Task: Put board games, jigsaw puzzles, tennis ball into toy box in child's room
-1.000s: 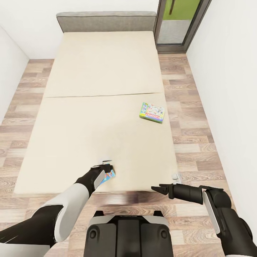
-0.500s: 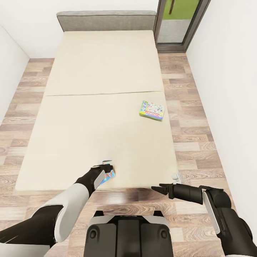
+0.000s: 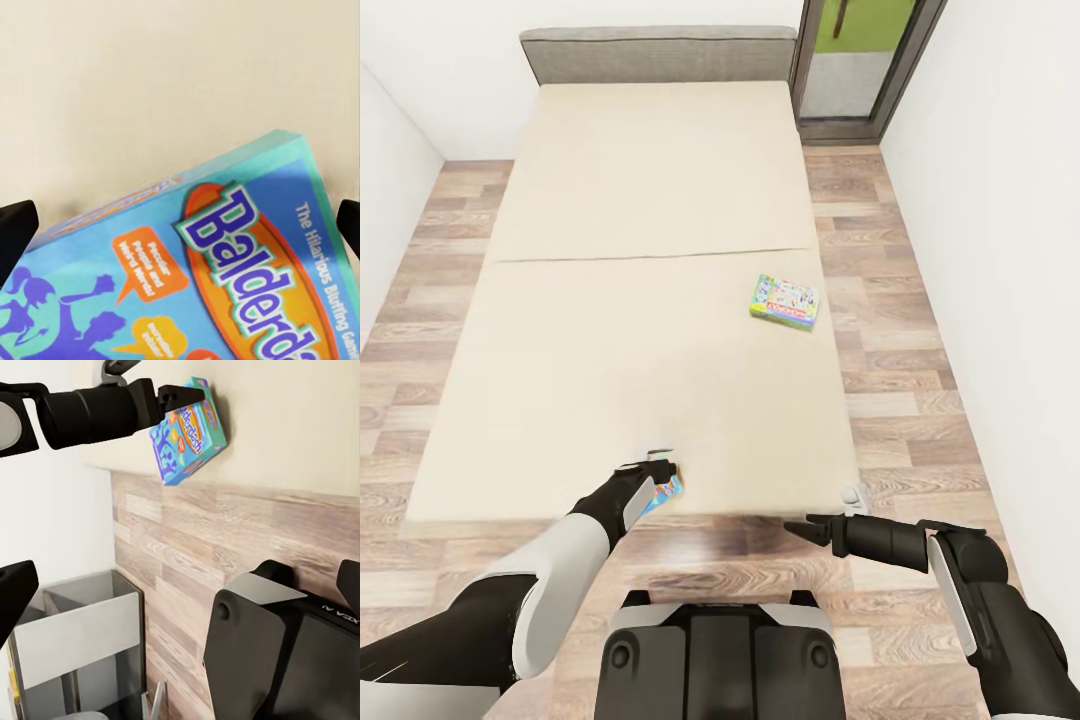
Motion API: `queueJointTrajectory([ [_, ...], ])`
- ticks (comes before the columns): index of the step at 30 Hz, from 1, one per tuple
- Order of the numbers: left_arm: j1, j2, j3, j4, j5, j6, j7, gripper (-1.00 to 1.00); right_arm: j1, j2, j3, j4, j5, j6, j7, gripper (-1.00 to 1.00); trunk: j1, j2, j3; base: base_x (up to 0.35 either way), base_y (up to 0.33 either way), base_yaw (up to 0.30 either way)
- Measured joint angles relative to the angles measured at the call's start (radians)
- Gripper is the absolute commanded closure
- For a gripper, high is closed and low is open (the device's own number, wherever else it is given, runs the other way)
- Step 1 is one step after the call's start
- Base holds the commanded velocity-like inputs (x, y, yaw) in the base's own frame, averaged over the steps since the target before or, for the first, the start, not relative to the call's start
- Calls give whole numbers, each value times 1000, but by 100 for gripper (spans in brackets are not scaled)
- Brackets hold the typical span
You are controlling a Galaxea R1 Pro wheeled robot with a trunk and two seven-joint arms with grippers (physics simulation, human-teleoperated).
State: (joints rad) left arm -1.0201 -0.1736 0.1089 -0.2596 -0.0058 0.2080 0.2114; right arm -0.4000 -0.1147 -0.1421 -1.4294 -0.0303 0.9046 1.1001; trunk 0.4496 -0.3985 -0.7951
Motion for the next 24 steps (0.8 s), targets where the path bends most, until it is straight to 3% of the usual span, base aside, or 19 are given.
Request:
queueJointTrajectory([
  [24, 0, 0, 0, 0, 0, 0, 0, -100, 0, 0, 0, 0, 1, 0, 0, -100, 0, 0, 0, -42, 0, 0],
])
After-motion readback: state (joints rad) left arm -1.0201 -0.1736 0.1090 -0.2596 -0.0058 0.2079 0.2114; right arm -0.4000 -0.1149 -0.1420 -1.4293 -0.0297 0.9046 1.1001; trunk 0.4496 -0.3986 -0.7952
